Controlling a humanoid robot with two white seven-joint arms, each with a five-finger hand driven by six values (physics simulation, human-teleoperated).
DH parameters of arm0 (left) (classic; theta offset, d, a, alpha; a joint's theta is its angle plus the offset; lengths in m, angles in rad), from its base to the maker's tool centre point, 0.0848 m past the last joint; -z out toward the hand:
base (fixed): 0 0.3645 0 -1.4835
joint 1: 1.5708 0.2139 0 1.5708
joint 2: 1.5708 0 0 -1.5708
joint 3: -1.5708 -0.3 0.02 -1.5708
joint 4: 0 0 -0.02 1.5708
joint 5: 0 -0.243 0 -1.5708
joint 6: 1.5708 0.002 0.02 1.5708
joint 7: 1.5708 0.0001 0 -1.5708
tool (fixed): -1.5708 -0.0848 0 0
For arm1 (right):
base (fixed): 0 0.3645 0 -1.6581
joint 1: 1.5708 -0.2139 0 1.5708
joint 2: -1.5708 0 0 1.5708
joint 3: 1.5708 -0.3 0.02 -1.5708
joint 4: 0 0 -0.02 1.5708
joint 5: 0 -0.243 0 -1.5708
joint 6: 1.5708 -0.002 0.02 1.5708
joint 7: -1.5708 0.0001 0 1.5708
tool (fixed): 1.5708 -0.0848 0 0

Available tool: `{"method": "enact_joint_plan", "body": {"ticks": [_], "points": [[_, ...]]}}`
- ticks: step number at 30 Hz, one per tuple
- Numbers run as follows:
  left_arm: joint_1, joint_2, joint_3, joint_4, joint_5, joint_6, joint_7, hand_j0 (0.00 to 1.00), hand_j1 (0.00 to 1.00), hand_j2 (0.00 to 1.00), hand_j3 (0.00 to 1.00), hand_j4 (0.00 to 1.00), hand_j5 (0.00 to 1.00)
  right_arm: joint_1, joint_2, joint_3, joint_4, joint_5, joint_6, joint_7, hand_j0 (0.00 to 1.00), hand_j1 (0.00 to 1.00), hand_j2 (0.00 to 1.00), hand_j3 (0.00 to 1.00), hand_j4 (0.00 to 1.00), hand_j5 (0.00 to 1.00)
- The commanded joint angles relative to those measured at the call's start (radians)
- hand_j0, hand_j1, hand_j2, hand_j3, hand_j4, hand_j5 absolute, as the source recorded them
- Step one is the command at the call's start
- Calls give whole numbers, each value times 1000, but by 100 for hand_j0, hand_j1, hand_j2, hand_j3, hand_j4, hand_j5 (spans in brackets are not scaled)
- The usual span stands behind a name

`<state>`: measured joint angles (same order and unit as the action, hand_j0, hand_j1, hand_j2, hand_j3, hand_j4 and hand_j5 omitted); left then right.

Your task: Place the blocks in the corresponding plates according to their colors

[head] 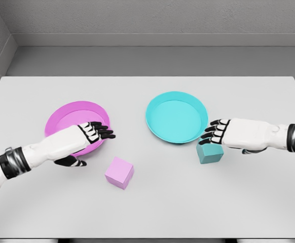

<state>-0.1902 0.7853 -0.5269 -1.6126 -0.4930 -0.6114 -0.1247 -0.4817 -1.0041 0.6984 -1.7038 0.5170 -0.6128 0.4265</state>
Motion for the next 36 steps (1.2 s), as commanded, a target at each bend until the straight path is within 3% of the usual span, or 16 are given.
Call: {"method": "enact_joint_plan", "body": {"ticks": [1,9,12,21,36], "points": [[0,-20,-27,2,-15,1,0,100,100,100,100,100,100,0,27,0,4,-3,2,0,100,100,100,100,100,100],[11,-31,-48,-49,-22,1,0,100,100,100,100,100,100,0,48,0,7,11,2,1,100,100,100,100,100,100],[15,-35,-53,-59,-22,1,0,100,100,100,100,100,100,-2,107,0,89,52,2,1,100,100,100,100,100,100],[52,-34,-50,-73,-18,1,2,100,100,100,100,100,100,-3,150,1,128,80,2,14,100,100,100,100,100,100],[69,-31,-47,-58,-12,1,2,100,100,100,100,100,100,-2,177,15,171,101,2,15,100,100,100,100,100,100]]}}
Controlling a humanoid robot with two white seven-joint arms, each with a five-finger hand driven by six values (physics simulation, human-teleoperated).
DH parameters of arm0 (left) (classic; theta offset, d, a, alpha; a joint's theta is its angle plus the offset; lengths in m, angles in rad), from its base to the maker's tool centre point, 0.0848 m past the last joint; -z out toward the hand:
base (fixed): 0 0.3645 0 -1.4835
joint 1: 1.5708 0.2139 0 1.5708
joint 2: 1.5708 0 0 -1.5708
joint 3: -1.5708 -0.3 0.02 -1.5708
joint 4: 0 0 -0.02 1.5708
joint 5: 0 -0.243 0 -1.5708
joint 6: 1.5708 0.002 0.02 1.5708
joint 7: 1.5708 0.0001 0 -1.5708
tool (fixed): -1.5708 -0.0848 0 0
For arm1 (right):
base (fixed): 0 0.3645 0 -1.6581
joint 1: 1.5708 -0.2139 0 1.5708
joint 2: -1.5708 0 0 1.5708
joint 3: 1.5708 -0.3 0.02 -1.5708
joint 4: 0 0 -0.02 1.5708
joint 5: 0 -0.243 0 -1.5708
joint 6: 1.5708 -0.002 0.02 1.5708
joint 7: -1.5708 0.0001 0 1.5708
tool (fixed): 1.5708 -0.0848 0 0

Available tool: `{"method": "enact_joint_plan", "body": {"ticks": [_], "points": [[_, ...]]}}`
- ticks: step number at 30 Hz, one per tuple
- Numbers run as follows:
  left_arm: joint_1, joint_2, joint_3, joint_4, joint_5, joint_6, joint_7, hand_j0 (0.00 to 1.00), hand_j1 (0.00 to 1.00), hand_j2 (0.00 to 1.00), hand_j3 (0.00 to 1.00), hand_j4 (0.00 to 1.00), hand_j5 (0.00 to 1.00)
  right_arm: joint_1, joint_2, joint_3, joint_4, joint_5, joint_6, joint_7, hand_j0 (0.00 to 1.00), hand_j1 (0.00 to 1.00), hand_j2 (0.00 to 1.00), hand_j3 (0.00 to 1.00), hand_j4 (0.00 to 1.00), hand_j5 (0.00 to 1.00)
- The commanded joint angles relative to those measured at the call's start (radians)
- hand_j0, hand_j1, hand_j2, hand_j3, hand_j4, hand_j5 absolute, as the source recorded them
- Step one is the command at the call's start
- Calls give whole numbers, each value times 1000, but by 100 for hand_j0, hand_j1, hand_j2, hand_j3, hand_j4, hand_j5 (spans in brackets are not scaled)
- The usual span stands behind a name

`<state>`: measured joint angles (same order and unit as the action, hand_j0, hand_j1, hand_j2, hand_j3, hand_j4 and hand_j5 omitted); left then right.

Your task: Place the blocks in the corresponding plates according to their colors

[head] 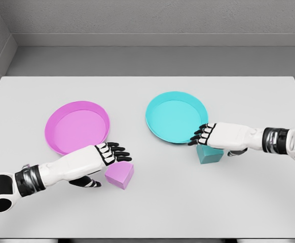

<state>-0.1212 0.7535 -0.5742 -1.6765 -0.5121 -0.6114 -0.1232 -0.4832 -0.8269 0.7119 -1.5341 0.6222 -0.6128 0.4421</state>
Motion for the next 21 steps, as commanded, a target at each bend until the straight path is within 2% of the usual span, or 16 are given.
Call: {"method": "enact_joint_plan", "body": {"ticks": [1,12,15,21], "points": [[0,0,1,14,7,1,1,100,100,100,100,100,100,0,-1,1,2,-4,2,0,100,100,100,100,100,100],[-17,-48,-9,70,0,1,1,100,100,100,100,100,100,-3,5,15,19,-2,2,23,100,100,100,100,100,100],[-21,-62,-15,80,-2,1,1,100,100,100,100,100,100,-12,38,17,71,14,2,23,100,100,100,100,100,100],[-40,-75,-29,101,-3,1,1,100,100,100,100,100,100,-12,43,18,75,19,2,23,100,100,100,100,100,100]]}}
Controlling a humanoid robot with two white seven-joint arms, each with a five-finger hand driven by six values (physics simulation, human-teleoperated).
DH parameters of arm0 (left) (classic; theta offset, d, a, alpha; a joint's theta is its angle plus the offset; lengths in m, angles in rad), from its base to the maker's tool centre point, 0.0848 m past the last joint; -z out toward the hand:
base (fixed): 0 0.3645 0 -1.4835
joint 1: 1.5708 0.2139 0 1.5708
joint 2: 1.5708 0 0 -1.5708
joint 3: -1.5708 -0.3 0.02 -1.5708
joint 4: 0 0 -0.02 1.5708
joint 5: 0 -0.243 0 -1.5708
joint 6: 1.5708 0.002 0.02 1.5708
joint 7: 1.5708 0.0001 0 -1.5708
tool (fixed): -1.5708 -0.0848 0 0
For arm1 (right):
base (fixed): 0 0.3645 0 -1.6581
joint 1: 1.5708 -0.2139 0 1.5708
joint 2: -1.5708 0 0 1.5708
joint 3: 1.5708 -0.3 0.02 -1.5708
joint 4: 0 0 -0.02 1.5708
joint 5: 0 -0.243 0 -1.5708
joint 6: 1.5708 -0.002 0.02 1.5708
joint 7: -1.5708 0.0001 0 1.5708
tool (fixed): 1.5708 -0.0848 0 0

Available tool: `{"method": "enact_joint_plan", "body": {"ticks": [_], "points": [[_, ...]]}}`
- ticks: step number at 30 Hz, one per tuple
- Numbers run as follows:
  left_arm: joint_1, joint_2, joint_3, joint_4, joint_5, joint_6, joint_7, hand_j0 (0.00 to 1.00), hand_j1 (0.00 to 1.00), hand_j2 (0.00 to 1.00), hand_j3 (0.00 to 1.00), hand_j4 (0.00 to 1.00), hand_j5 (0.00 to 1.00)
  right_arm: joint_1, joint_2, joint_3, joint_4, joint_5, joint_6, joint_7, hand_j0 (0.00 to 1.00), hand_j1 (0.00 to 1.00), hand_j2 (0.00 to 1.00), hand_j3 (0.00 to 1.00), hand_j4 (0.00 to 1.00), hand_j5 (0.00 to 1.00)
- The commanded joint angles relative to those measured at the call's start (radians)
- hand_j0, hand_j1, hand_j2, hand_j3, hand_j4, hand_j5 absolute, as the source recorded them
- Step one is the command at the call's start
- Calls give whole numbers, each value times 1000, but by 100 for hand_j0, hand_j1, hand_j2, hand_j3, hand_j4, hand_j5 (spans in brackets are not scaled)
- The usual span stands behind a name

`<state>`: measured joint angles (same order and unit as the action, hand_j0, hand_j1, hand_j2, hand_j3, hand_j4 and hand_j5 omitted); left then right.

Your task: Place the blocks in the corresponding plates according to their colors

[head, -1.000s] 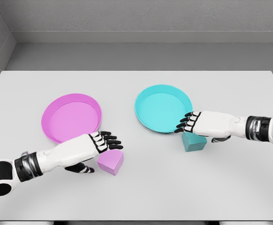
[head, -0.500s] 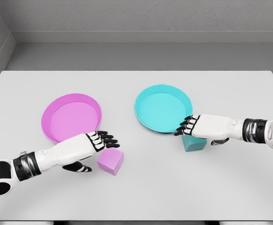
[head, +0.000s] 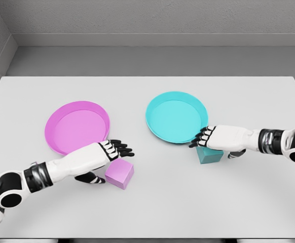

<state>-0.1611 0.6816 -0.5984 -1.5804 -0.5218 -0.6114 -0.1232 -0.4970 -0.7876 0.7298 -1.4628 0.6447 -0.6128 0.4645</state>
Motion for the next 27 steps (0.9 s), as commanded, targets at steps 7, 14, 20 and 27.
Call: {"method": "enact_joint_plan", "body": {"ticks": [7,14,20,27], "points": [[-2,-13,-18,11,6,1,0,100,100,100,100,100,100,-3,7,-1,19,-2,2,0,100,100,100,100,100,100],[-6,-25,-23,25,5,1,-1,100,100,100,100,100,100,-15,34,2,58,13,2,0,100,100,100,100,100,100],[-14,-27,-38,36,6,1,-1,100,100,100,100,100,100,-14,45,11,53,16,2,2,100,100,100,100,100,100],[-21,-21,-69,34,19,1,-4,100,100,100,100,100,100,-14,45,11,50,13,2,63,87,87,87,87,87,87]]}}
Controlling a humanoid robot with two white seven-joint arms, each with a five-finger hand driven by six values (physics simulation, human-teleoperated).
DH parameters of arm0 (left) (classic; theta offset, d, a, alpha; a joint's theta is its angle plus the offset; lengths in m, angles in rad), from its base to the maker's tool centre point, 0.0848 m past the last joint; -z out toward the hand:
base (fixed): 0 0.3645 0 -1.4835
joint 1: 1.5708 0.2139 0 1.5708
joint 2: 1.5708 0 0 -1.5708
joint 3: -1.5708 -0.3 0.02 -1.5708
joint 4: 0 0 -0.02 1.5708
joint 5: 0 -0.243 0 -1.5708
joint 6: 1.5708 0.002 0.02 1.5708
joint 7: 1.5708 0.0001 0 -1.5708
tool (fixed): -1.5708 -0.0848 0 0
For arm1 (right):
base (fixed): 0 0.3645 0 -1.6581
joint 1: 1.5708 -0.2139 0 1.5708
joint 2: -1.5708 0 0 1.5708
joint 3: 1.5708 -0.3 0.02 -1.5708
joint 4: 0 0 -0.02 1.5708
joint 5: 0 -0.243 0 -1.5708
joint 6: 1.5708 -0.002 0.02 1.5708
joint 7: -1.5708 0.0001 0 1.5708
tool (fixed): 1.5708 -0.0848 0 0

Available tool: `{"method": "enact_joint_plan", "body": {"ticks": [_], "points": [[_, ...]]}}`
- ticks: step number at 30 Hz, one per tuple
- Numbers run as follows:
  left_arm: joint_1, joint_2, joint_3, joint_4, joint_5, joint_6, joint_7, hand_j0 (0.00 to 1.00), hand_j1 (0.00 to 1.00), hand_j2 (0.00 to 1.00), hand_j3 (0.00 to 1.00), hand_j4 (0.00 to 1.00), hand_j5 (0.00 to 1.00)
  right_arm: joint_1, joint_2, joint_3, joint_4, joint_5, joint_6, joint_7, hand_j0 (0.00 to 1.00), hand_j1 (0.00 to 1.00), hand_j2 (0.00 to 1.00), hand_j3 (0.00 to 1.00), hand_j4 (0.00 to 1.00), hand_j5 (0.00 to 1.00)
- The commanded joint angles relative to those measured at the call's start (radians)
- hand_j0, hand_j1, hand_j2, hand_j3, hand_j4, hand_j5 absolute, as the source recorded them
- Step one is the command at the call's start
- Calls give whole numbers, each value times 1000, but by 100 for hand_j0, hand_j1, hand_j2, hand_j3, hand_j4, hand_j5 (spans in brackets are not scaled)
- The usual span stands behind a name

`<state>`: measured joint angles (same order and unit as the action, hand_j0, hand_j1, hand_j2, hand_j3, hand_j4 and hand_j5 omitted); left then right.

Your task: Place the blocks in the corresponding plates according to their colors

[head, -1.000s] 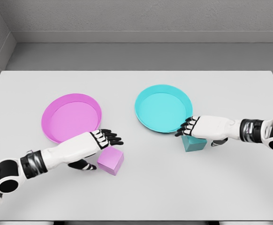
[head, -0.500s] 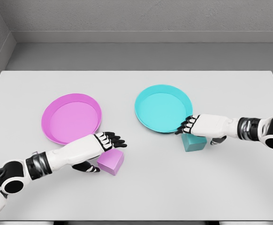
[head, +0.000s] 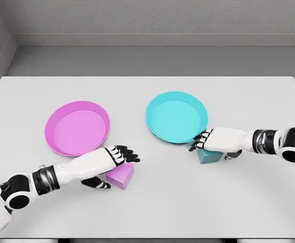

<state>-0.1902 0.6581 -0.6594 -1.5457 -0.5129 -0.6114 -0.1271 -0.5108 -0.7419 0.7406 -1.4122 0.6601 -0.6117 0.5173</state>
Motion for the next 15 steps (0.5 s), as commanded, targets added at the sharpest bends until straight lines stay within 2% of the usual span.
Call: {"method": "enact_joint_plan", "body": {"ticks": [1,3,6,8,15], "points": [[-6,6,-26,-1,11,1,0,100,100,100,100,100,100,0,-1,-1,-1,-2,1,10,87,87,87,87,87,87],[-25,9,-48,-1,11,1,0,100,100,100,100,100,100,0,-1,-3,-1,-2,1,10,80,80,80,80,80,80],[-35,9,-62,-1,11,1,0,100,100,100,100,100,100,0,-1,-10,-1,-2,1,10,76,76,76,76,76,76],[-45,9,-81,-1,11,1,0,100,100,100,100,100,100,0,-1,-10,1,-2,1,10,76,76,76,76,76,76],[-46,20,-83,-8,19,1,0,100,100,100,100,100,100,-8,-2,-13,1,-4,1,10,71,71,71,71,71,71]]}}
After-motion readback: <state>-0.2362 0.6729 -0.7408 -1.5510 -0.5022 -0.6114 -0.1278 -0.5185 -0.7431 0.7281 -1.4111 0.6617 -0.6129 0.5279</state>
